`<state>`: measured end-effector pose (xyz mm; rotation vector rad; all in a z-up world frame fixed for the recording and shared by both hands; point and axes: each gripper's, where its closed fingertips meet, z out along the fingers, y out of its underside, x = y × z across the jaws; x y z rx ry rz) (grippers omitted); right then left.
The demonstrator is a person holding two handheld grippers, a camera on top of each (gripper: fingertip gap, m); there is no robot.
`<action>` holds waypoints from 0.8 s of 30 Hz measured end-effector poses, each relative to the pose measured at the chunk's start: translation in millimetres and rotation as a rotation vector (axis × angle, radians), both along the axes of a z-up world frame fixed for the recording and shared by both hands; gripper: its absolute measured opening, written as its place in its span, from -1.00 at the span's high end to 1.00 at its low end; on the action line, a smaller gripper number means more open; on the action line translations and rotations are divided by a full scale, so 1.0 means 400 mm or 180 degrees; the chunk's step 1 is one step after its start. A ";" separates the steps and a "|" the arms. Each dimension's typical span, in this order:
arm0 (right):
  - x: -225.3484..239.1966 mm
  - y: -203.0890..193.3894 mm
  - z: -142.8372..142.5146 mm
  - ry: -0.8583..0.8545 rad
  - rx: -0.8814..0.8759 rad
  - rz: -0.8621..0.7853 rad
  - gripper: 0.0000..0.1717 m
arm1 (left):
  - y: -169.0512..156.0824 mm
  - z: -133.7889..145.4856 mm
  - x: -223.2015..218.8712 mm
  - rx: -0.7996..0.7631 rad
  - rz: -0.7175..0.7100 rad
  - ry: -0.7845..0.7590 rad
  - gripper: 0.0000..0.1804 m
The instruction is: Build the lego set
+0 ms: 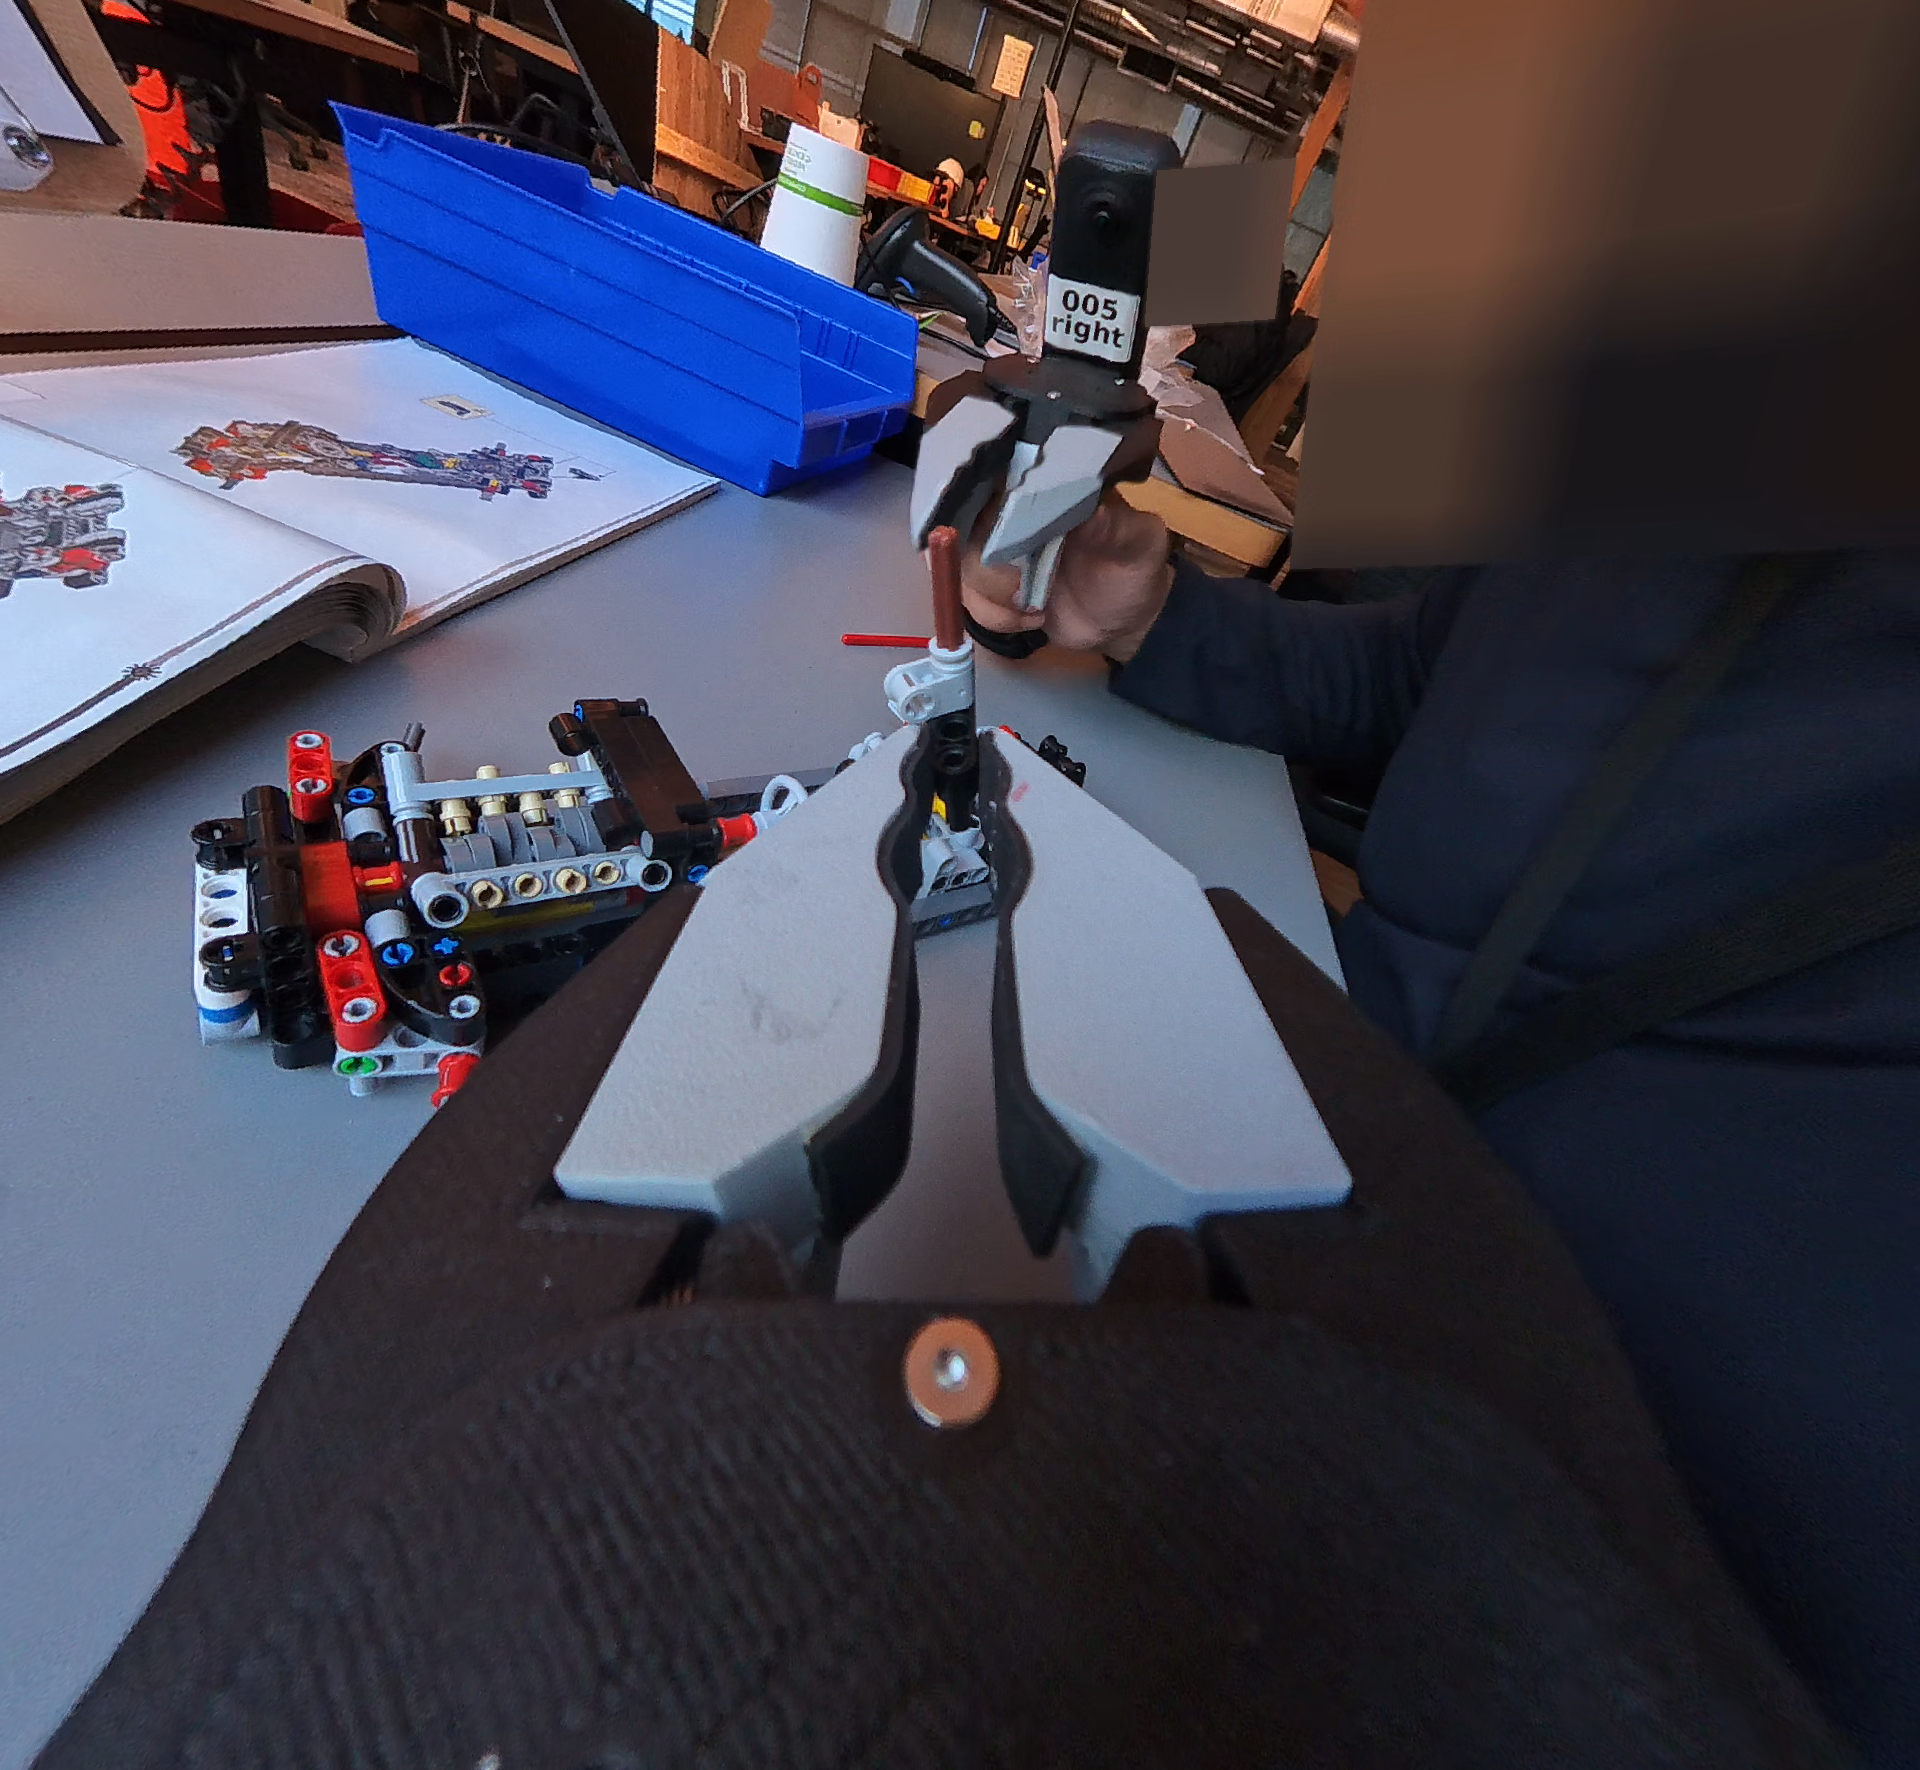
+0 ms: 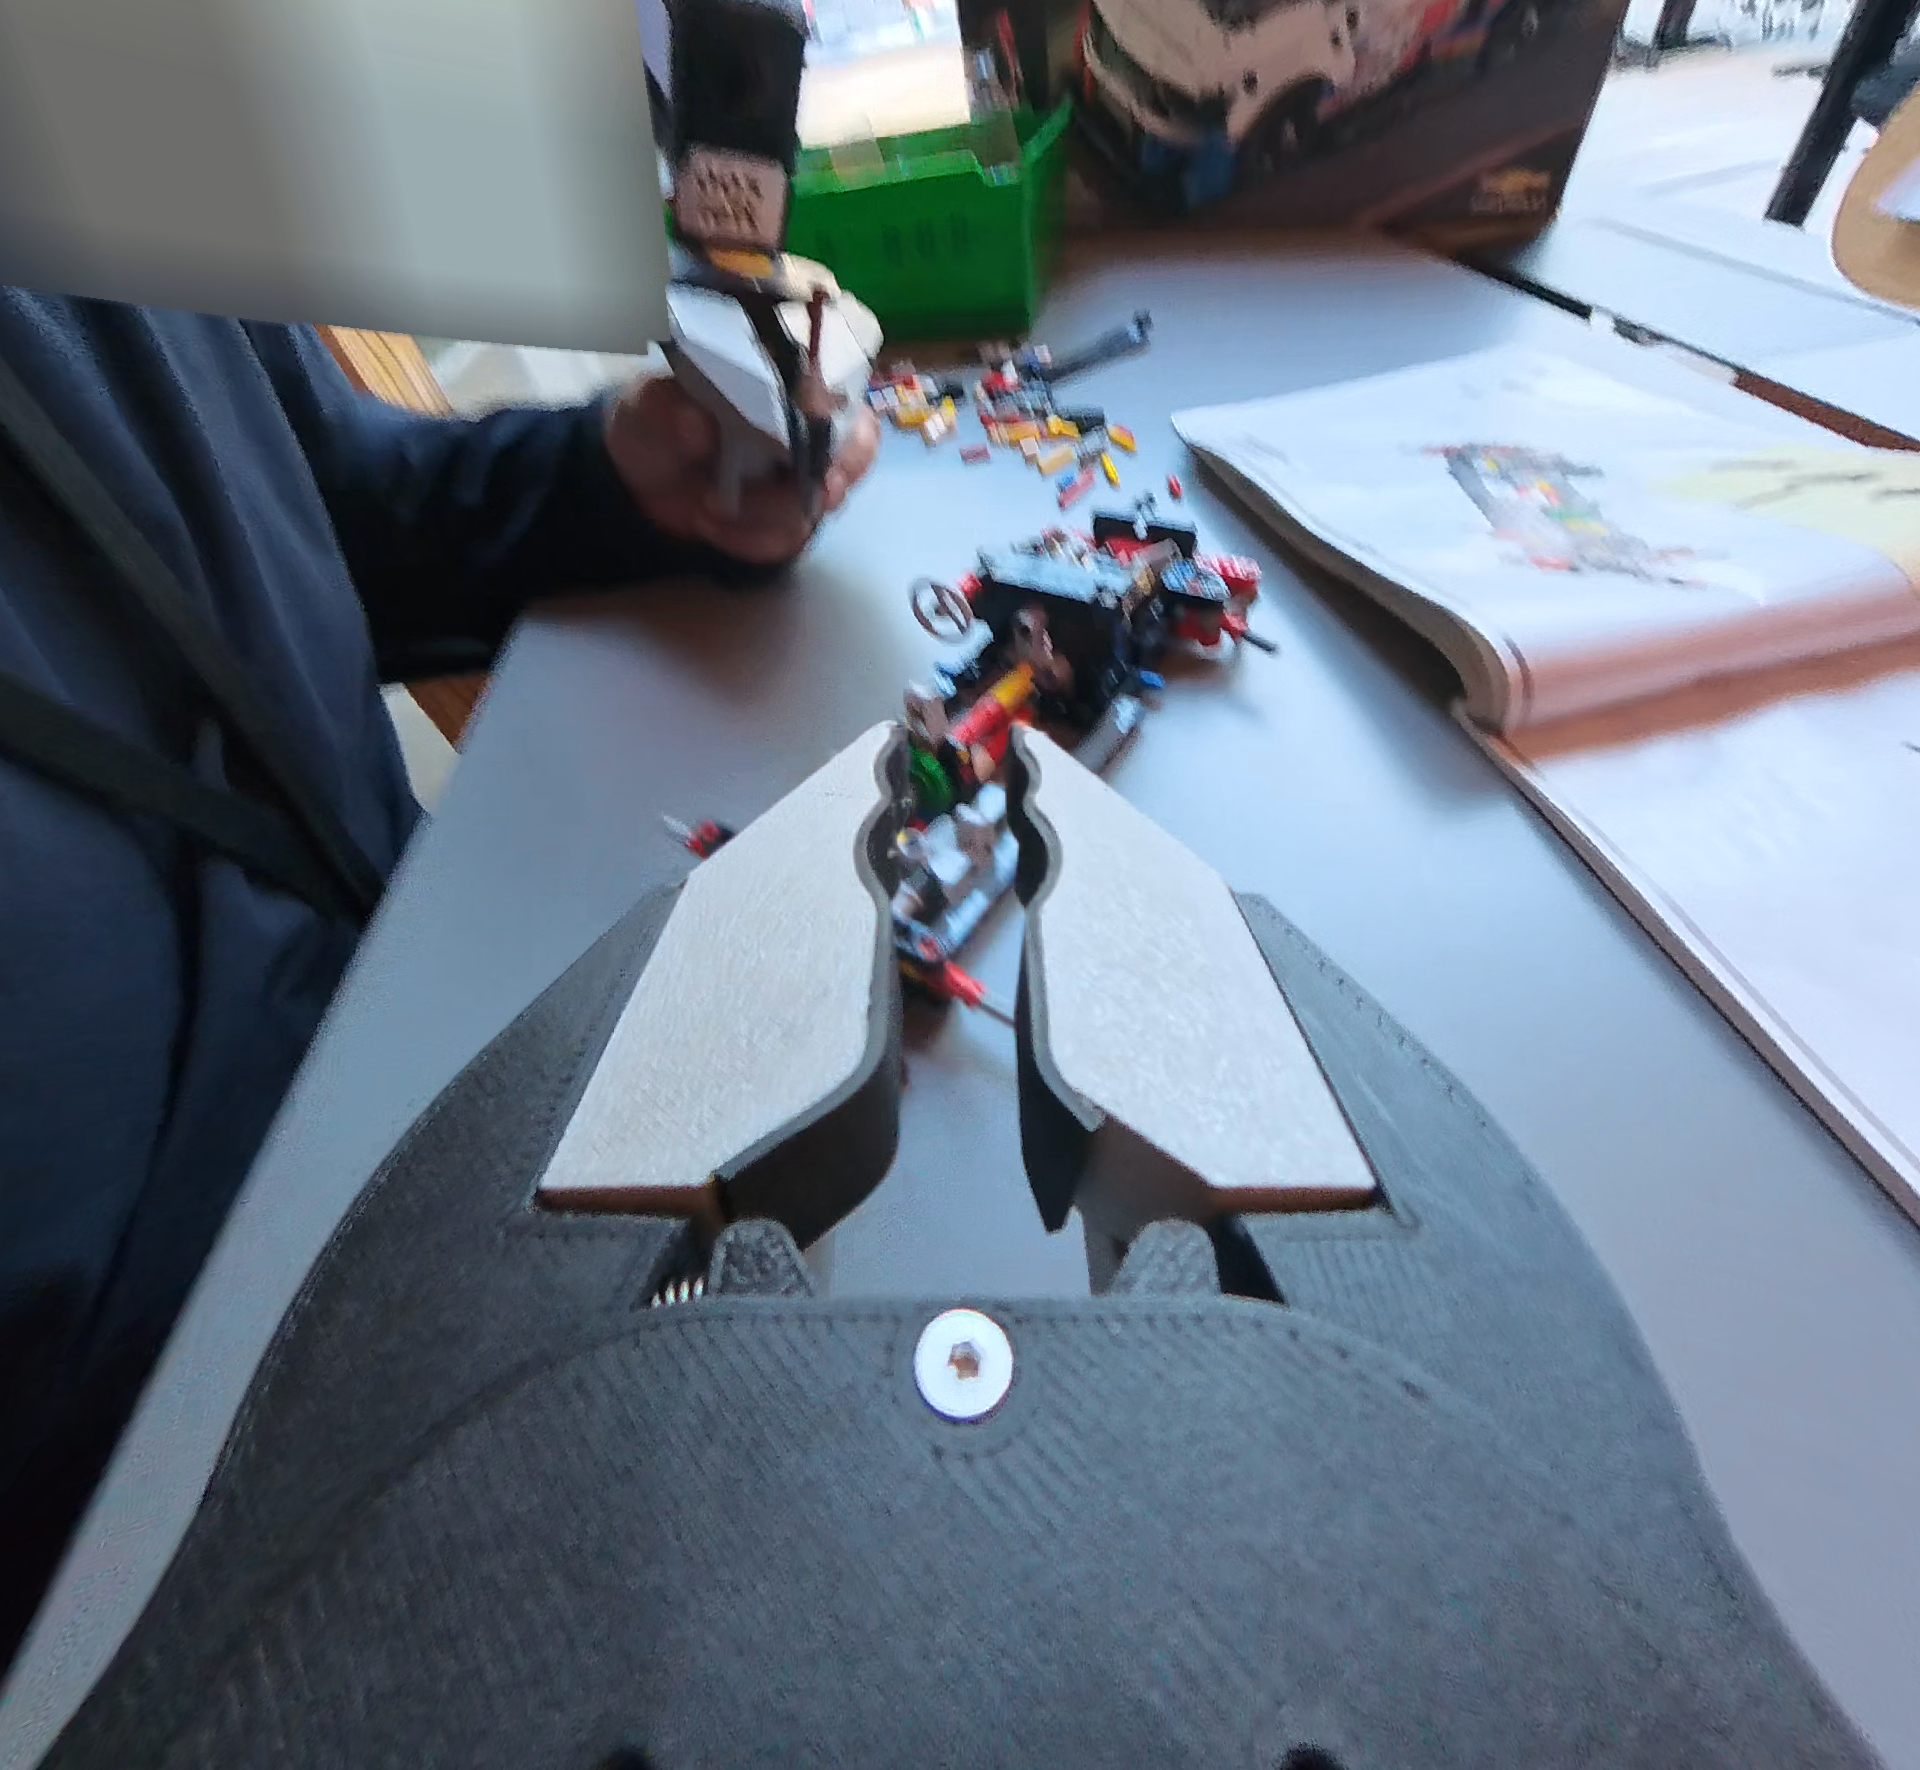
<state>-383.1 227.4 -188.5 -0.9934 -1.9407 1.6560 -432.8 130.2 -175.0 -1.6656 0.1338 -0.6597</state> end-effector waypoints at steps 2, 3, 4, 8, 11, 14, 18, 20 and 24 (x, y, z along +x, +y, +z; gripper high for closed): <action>0.004 0.008 -0.019 -0.0049 0.0179 0.0016 0.83 | 0.001 0.000 -0.003 -0.0003 0.0008 -0.0027 0.95; 0.006 0.010 -0.028 -0.0082 0.0241 0.0041 0.83 | 0.001 0.001 -0.006 -0.0005 0.0012 -0.0043 0.95; 0.008 0.011 -0.036 -0.0115 0.0287 0.0066 0.82 | 0.002 0.001 -0.007 -0.0009 0.0014 -0.0060 0.95; 0.016 0.015 -0.047 -0.0151 0.0339 0.0127 0.82 | 0.002 0.002 -0.011 -0.0006 0.0026 -0.0087 0.95; 0.022 0.011 -0.045 -0.0131 0.0357 0.0160 0.82 | 0.002 0.000 -0.007 -0.0015 0.0020 -0.0048 0.95; 0.028 0.008 -0.050 -0.0123 0.0440 0.0186 0.82 | 0.003 -0.002 -0.004 -0.0024 0.0017 -0.0012 0.95; 0.031 0.007 -0.049 -0.0087 0.0514 0.0173 0.82 | 0.003 -0.003 -0.005 -0.0018 0.0037 0.0030 0.95; 0.030 0.011 -0.046 -0.0053 0.0518 0.0136 0.81 | 0.004 -0.003 -0.006 -0.0016 0.0051 0.0055 0.95; 0.026 0.018 -0.049 0.0033 0.0683 0.0031 0.77 | 0.005 -0.004 -0.009 -0.0015 0.0077 0.0071 0.95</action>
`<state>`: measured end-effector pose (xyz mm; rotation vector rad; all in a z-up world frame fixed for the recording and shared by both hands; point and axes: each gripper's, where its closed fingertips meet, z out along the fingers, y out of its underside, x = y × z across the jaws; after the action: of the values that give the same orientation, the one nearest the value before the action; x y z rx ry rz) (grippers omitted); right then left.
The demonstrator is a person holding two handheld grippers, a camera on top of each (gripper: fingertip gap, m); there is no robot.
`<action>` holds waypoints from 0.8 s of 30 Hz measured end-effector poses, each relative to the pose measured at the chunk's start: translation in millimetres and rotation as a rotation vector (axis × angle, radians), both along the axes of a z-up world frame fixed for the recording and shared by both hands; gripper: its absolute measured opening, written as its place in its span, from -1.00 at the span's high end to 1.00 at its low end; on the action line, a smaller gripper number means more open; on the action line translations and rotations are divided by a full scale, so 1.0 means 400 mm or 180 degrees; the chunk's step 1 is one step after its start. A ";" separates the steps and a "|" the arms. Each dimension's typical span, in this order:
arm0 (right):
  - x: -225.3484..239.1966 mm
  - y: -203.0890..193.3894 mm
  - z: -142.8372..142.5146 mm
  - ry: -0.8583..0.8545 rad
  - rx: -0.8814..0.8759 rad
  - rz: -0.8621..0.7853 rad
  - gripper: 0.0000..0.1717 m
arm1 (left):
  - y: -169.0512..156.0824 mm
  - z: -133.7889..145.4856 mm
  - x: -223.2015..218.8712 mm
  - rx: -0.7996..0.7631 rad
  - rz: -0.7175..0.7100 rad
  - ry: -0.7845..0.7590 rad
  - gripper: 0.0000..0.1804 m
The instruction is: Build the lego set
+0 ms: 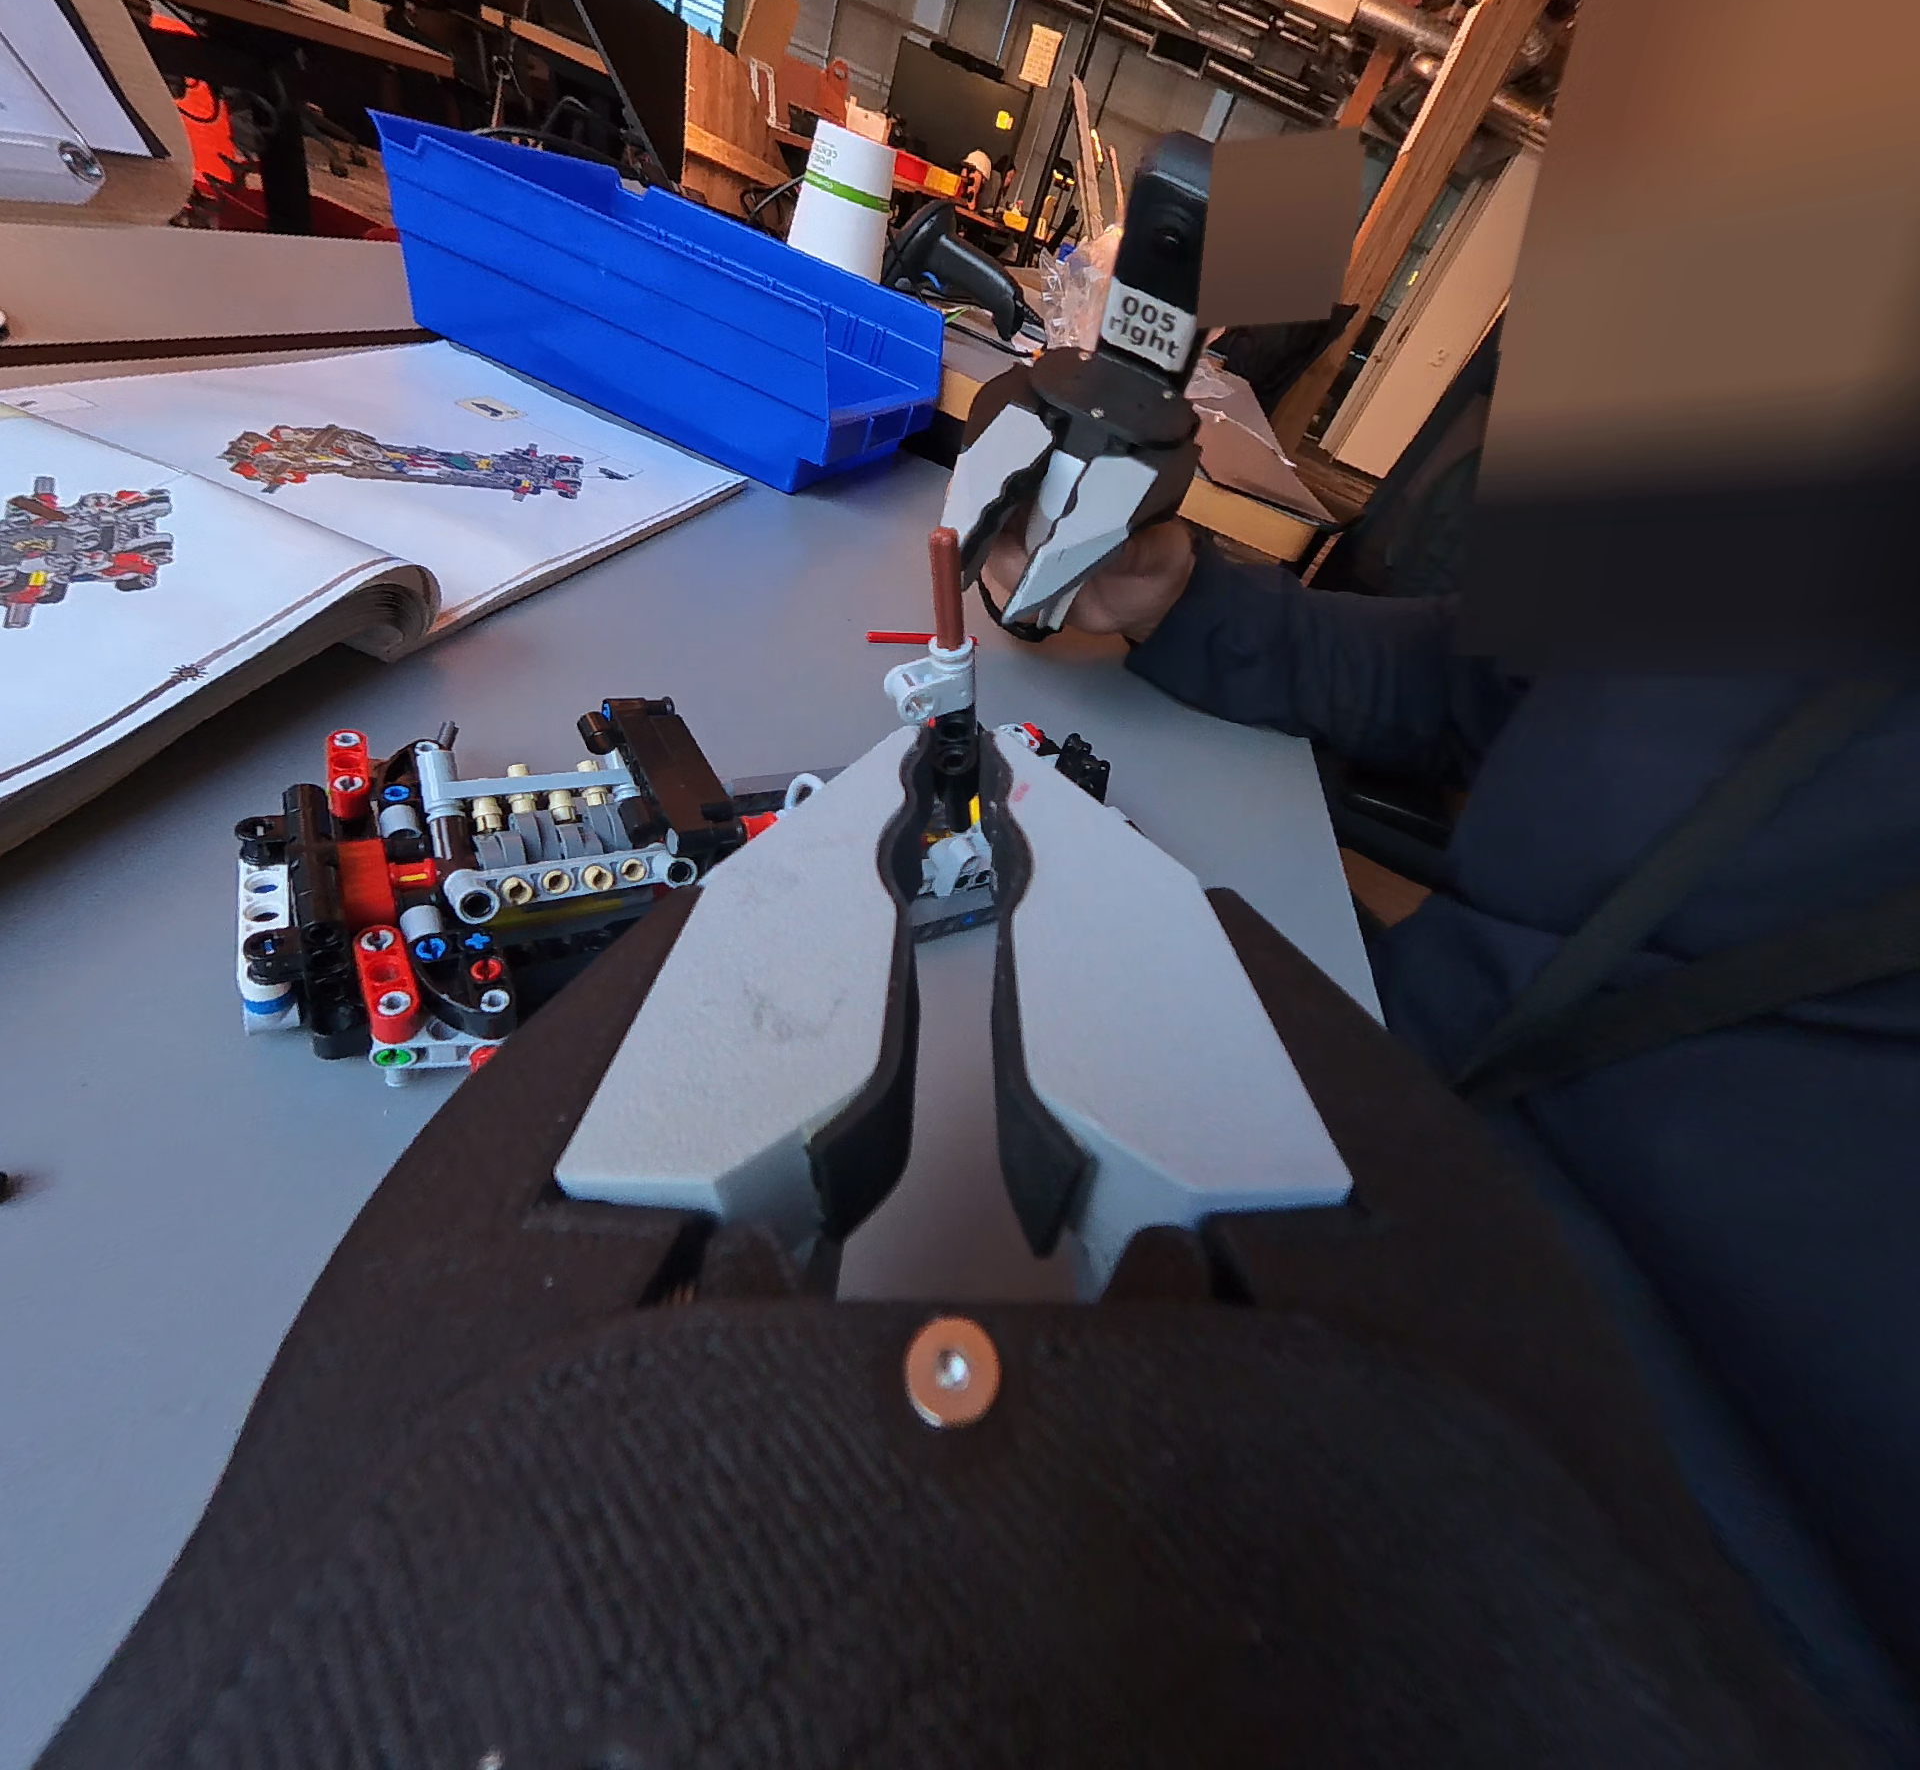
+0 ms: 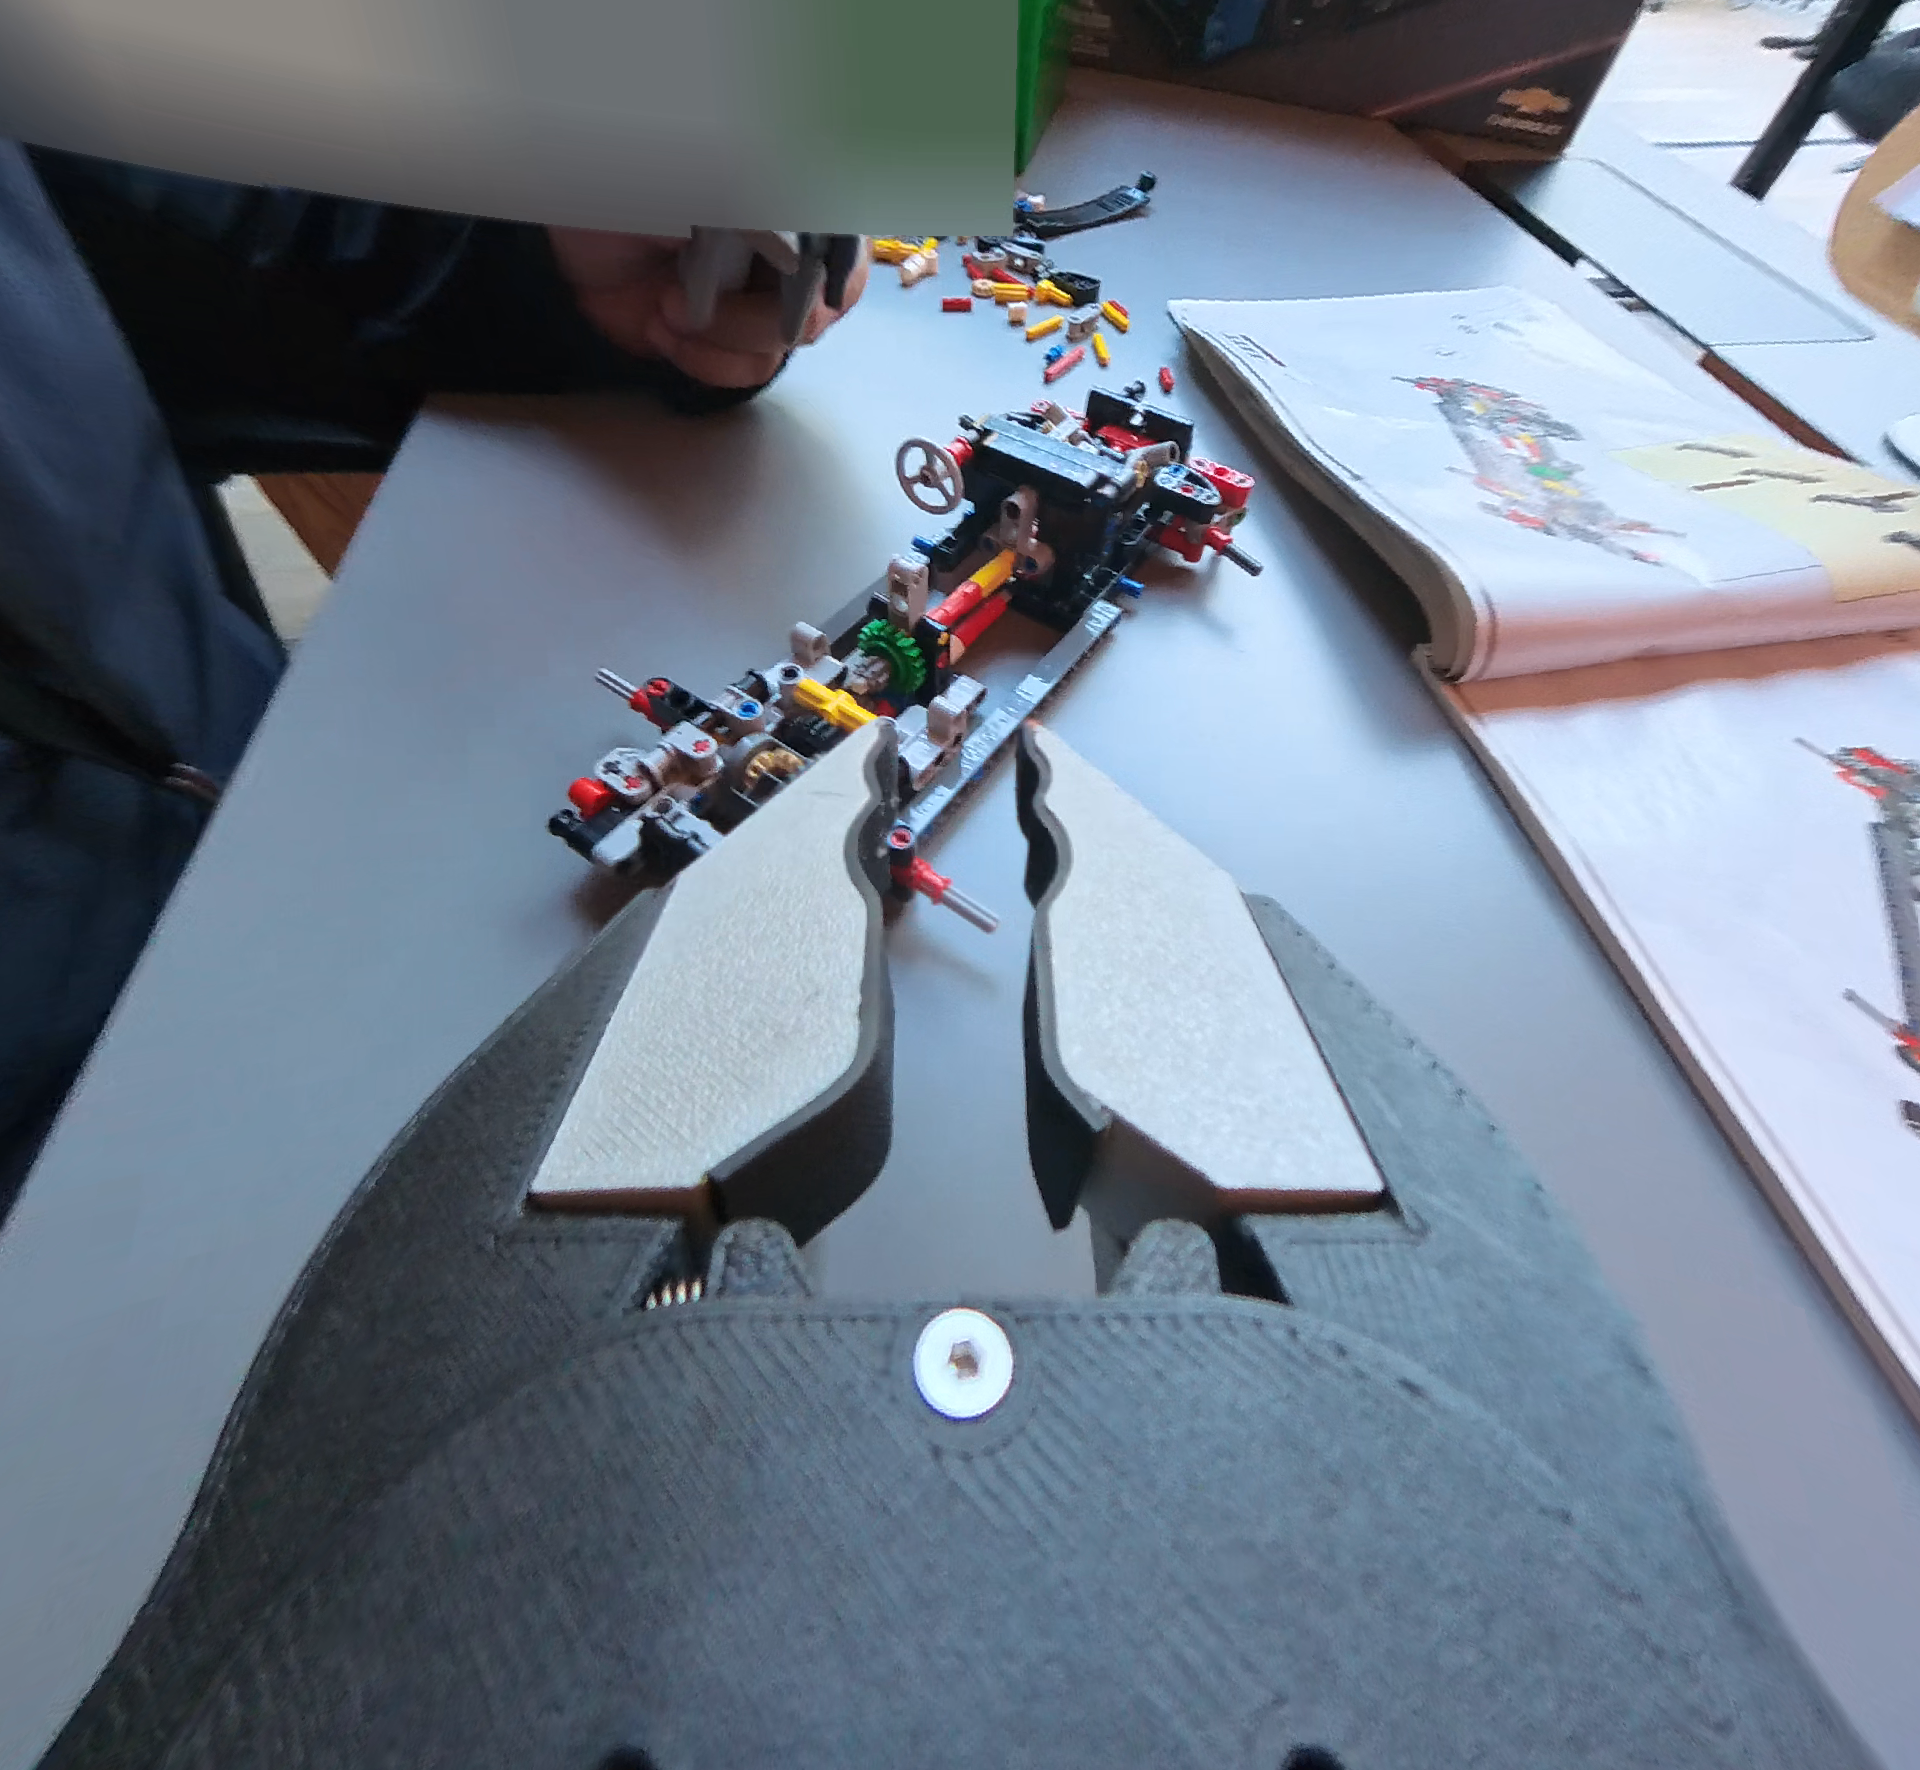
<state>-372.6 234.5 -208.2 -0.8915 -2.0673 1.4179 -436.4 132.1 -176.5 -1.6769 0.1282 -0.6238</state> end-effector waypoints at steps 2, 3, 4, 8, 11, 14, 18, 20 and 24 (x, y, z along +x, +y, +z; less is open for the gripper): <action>-0.002 0.001 -0.005 0.0014 0.0043 -0.0014 0.75 | 0.000 0.001 -0.003 0.0009 0.0021 0.0007 0.95; -0.002 0.000 -0.007 0.0012 0.0053 -0.0019 0.73 | 0.000 0.001 -0.004 0.0013 0.0031 0.0016 0.95; -0.002 0.000 -0.008 0.0013 0.0065 -0.0025 0.71 | 0.000 0.001 -0.005 0.0014 0.0039 0.0026 0.95; -0.002 0.006 0.002 0.0117 0.0019 -0.0153 0.60 | 0.000 0.000 -0.008 0.0018 0.0063 0.0058 0.95; 0.007 0.002 0.023 0.0215 -0.0143 -0.0257 0.48 | 0.000 0.001 -0.010 0.0025 0.0080 0.0062 0.95; 0.024 -0.005 0.030 0.0271 -0.0223 -0.0349 0.38 | -0.001 0.002 -0.011 0.0040 0.0096 0.0073 0.95; 0.045 -0.012 0.027 0.0324 -0.0187 -0.0425 0.32 | 0.000 0.000 -0.007 0.0026 0.0089 0.0111 0.95; 0.047 -0.018 0.021 0.0323 -0.0121 -0.0401 0.32 | 0.001 -0.002 -0.007 0.0011 0.0080 0.0103 0.95; 0.045 -0.030 0.008 0.0216 -0.0093 -0.0289 0.30 | 0.002 -0.001 -0.010 0.0005 0.0079 0.0065 0.95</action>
<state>-354.8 222.4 -205.1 -0.9240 -1.9363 1.4143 -440.3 132.7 -177.0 -1.6812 0.1224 -0.5878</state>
